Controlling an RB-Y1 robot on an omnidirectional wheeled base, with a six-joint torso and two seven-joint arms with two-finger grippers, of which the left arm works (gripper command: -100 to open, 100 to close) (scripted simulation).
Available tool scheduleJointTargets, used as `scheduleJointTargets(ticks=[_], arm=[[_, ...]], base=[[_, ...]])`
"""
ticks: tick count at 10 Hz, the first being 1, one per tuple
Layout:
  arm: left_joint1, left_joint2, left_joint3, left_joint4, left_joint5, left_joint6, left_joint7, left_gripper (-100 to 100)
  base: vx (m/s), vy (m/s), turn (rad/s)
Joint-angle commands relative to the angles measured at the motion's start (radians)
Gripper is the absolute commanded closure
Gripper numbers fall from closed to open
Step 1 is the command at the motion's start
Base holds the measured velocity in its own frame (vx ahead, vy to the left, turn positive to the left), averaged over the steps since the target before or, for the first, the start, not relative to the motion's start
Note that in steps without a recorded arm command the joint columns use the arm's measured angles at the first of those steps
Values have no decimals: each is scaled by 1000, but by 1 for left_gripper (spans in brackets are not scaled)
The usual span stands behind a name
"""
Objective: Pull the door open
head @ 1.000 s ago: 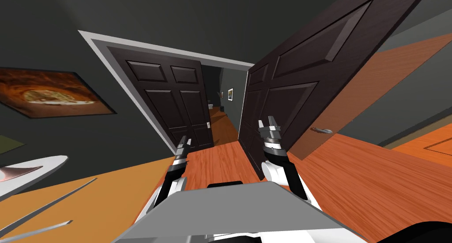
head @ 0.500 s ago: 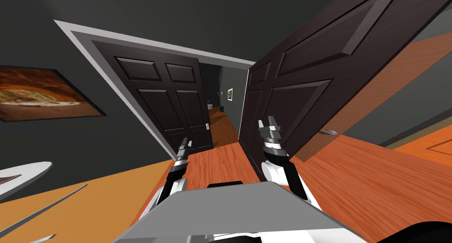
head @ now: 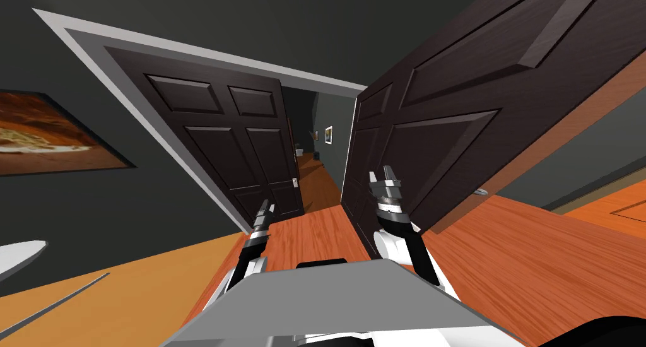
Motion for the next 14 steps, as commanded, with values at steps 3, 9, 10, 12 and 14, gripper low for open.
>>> scheduleJointTargets(ticks=[3,9,10,12,14], arm=[[-21,1,4,76,3,-11,3,-100],[-50,3,12,191,9,-25,10,-100],[-59,3,15,227,11,-30,12,-100],[-72,3,18,282,14,-37,16,-100],[-85,2,22,332,16,-43,19,-100]], base=[[107,4,-16],[98,2,-13],[140,11,-20],[149,10,-22],[153,12,-19]])
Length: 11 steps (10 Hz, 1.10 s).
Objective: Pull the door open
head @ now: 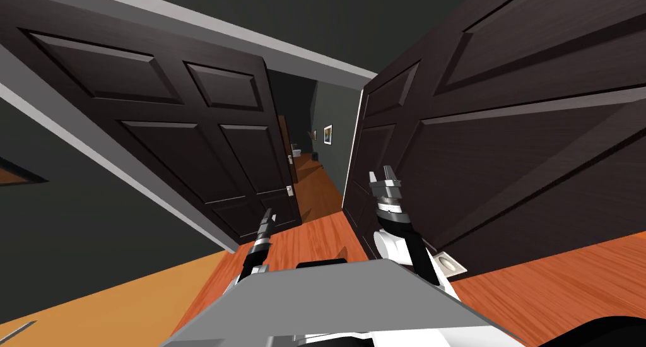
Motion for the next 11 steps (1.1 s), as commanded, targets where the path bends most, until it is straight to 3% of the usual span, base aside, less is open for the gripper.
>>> scheduleJointTargets(ticks=[1,11], arm=[[-12,2,3,41,2,-7,3,-100],[-65,-8,18,251,13,-33,17,-100]], base=[[142,-4,-15],[136,7,-15]])
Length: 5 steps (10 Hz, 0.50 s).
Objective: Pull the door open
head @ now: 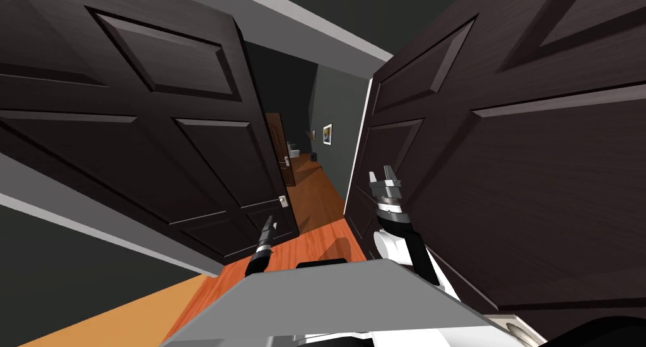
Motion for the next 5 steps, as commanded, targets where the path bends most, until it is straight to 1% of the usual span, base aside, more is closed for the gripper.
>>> scheduleJointTargets(ticks=[1,2,3,4,5], arm=[[-9,-2,2,31,2,-4,2,-100],[-14,-4,4,51,3,-6,3,-100],[-11,-1,3,40,2,-4,3,-100],[-13,10,11,57,8,-13,12,-100],[-14,14,14,62,10,-17,15,-100]], base=[[151,17,-13],[156,23,-14],[70,11,-3],[129,-16,-72],[189,-27,-66]])
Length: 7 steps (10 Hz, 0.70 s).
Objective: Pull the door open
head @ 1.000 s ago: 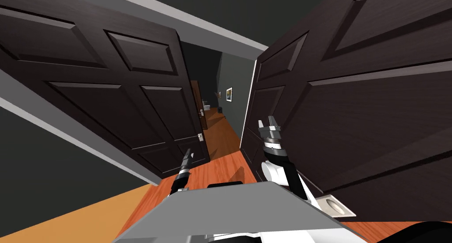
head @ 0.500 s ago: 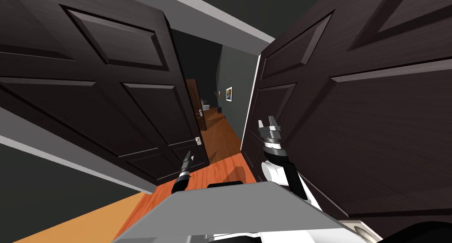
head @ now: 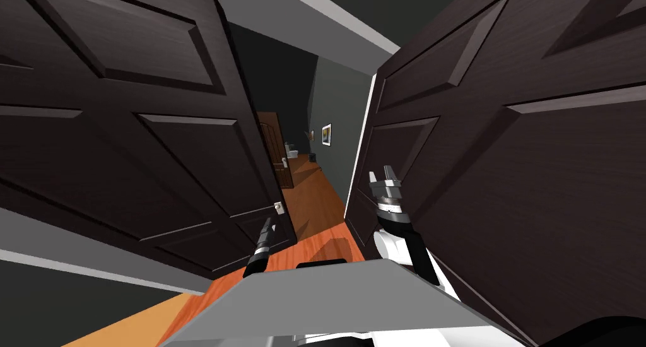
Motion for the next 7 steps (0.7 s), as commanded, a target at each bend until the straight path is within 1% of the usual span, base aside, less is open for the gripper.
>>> scheduleJointTargets(ticks=[1,5,7], arm=[[-4,13,9,26,7,-17,10,-100],[-8,55,39,82,27,-51,41,-100],[-9,69,48,100,34,-62,52,-100]], base=[[191,7,-73],[197,25,-102],[193,6,-62]])
